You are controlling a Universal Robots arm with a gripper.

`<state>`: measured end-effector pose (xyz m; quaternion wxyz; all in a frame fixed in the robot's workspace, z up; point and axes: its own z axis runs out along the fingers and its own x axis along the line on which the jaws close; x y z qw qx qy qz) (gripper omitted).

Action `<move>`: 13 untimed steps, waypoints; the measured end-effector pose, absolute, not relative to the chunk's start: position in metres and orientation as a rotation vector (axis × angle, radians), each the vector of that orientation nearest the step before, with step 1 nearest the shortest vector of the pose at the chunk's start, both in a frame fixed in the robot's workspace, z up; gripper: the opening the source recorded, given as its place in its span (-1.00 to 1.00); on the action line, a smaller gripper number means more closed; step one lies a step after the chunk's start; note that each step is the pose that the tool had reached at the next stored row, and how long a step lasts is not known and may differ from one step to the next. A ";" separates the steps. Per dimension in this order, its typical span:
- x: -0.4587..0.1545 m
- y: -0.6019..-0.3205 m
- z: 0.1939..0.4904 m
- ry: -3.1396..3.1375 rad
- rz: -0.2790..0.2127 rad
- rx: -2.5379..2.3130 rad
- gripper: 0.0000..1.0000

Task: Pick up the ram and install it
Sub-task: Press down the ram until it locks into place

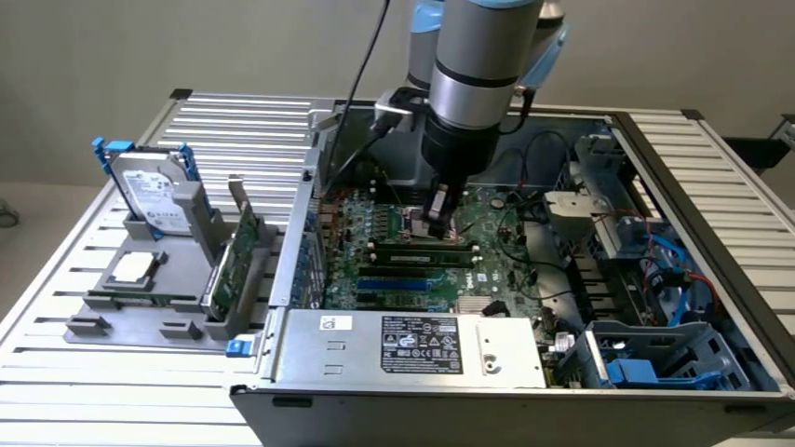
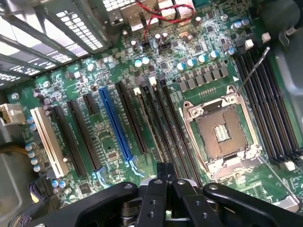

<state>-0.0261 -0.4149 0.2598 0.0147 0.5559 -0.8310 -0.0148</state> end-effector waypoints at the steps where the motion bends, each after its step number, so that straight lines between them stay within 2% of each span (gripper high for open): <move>1: -0.026 -0.415 0.259 -2.602 -0.046 1.708 -0.79; 13: -0.026 -0.415 0.257 -2.767 -0.051 1.431 -0.79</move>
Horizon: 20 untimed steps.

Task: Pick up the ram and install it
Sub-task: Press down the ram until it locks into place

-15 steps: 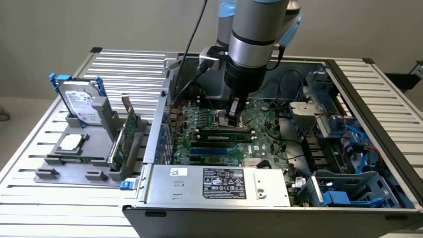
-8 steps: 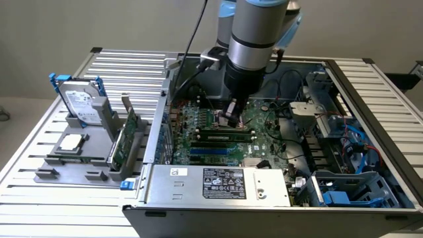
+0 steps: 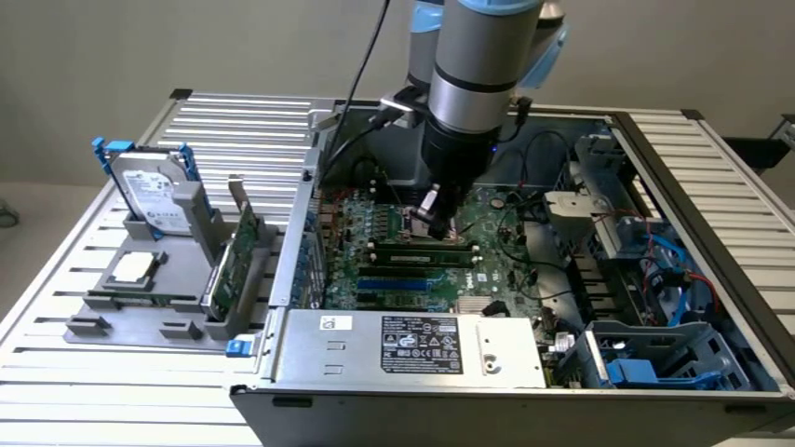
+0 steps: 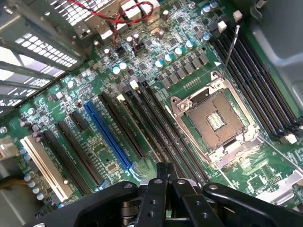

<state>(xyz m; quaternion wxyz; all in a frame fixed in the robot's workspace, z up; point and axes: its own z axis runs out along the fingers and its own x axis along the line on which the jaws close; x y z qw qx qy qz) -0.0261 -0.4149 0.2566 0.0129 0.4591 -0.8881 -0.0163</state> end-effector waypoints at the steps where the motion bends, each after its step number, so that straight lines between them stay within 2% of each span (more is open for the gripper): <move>1: -0.026 -0.415 0.257 -2.780 -0.051 1.407 -0.79; 20: -0.026 -0.415 0.256 -2.965 -0.057 0.973 -0.79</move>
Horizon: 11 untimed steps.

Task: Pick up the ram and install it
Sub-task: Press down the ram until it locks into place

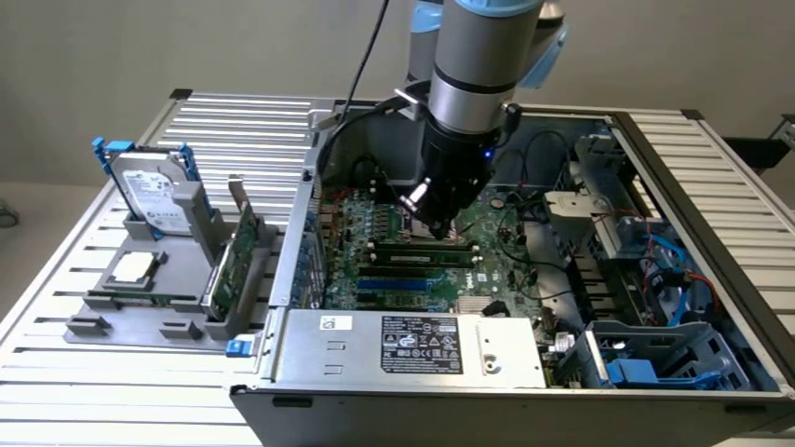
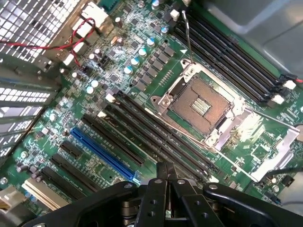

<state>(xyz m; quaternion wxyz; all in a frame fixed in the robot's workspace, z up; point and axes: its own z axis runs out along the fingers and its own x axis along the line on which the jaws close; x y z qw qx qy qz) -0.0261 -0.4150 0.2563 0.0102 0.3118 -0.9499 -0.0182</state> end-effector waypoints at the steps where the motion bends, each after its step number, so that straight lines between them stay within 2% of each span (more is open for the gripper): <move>1: -0.026 -0.415 0.256 -2.974 -0.057 0.948 -0.79; 11: -0.026 -0.415 0.256 -3.043 -0.059 0.707 -0.79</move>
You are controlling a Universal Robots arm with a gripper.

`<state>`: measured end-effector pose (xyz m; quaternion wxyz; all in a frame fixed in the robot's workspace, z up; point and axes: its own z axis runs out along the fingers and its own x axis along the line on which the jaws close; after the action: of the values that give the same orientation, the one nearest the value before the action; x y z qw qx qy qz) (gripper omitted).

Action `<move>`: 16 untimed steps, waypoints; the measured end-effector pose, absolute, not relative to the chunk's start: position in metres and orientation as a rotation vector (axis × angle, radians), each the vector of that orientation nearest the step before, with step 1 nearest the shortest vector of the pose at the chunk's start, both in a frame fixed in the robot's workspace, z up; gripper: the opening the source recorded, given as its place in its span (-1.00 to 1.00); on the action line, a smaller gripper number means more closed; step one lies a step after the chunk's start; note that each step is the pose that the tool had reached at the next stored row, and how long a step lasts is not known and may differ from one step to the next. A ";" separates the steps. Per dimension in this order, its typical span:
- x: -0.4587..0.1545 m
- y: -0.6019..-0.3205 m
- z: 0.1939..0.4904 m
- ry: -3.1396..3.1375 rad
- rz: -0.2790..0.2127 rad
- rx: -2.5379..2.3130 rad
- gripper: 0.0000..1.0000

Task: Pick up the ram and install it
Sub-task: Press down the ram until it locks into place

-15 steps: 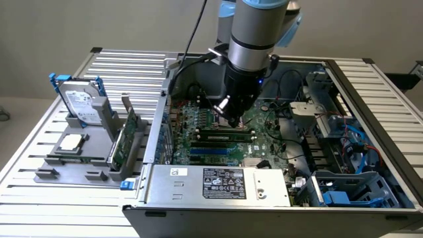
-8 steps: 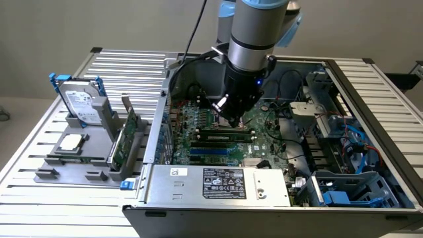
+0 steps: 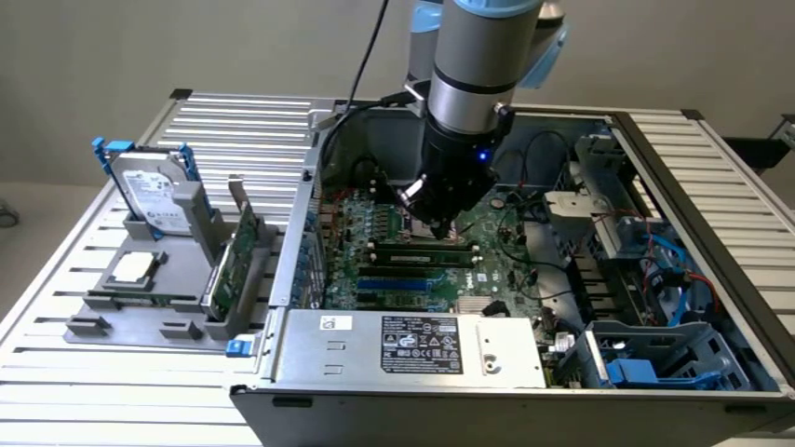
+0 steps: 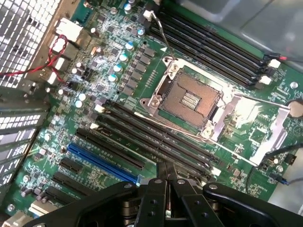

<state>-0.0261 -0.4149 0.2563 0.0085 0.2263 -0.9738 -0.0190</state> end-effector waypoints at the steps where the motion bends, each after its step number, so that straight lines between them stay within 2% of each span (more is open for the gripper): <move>1: -0.026 -0.415 0.256 -3.049 -0.060 0.684 -0.79; 16: -0.026 -0.415 0.256 -3.113 -0.062 0.319 -0.79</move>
<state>-0.0261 -0.4150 0.2563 0.0060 0.1018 -0.9946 -0.0199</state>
